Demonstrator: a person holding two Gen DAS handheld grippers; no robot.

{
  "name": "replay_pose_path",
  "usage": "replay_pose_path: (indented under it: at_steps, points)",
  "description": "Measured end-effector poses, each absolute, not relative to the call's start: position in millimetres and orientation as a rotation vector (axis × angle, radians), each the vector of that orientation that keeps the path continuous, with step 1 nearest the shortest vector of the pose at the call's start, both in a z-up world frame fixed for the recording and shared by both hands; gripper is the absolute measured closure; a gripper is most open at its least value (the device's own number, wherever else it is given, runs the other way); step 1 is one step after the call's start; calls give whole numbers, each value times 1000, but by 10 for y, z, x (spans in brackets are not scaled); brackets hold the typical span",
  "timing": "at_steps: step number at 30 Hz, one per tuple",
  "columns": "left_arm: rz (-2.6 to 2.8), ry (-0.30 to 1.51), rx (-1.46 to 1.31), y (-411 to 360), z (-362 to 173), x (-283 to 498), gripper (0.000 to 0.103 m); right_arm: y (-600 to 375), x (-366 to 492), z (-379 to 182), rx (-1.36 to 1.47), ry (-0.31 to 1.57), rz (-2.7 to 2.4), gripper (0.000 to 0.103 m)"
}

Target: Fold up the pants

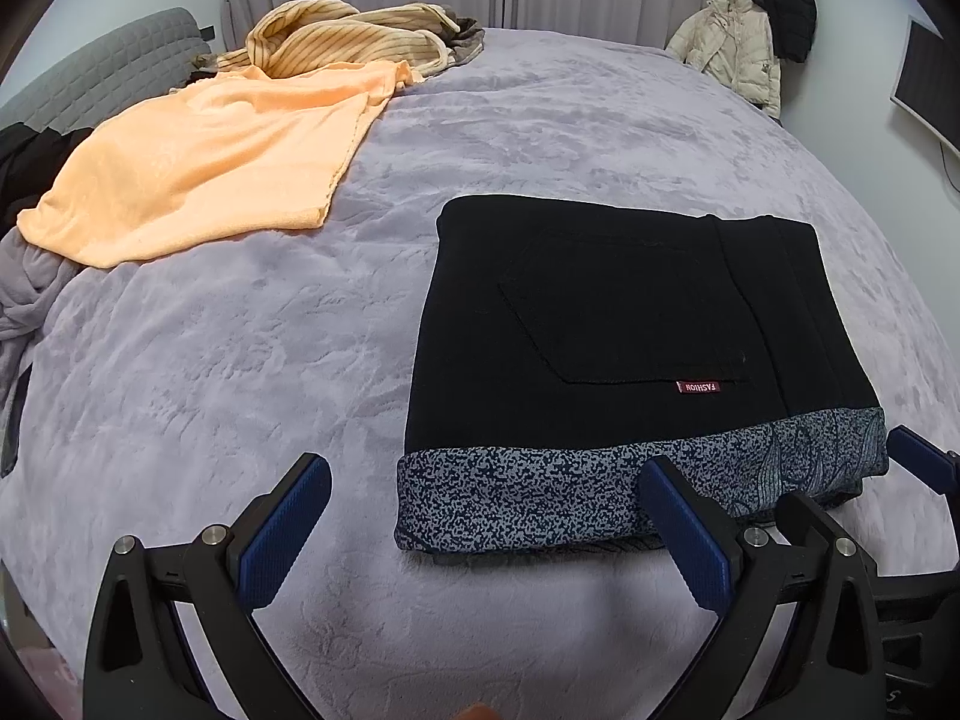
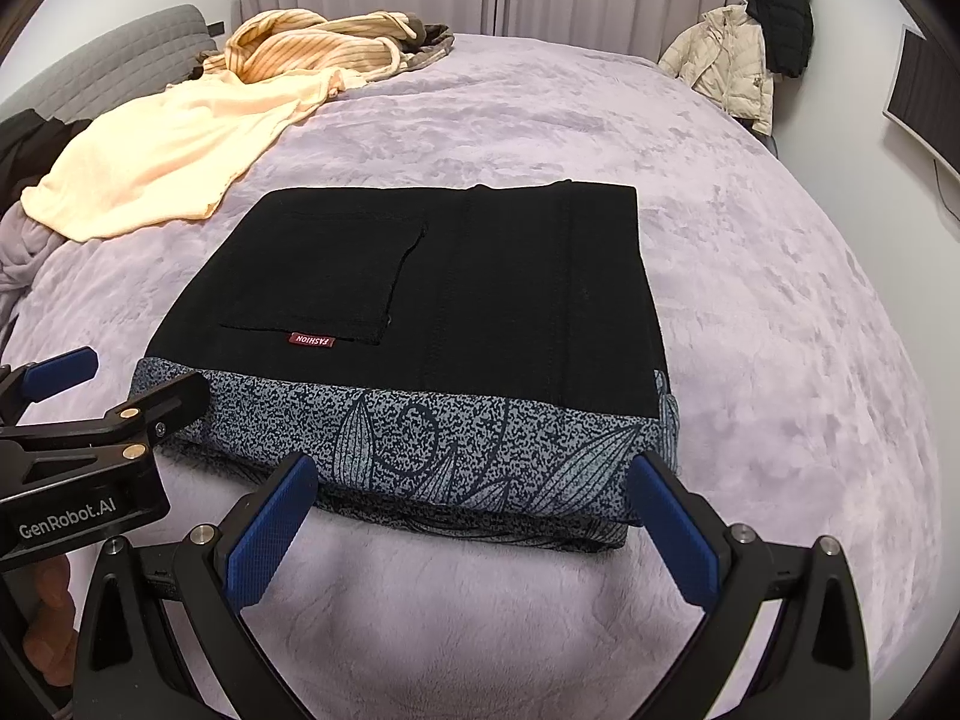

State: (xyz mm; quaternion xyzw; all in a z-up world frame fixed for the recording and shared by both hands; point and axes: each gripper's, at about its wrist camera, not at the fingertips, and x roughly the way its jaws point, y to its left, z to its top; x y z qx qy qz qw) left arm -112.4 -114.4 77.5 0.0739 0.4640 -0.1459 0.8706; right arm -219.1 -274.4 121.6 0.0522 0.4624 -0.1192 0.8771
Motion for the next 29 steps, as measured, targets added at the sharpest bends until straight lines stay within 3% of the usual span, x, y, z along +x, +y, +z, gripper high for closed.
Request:
replay_pose_path:
  at_steps: [29]
  points:
    - [-299, 929, 172, -1215, 864, -1185, 0, -2821, -2232, 1229, 126, 950, -231, 0]
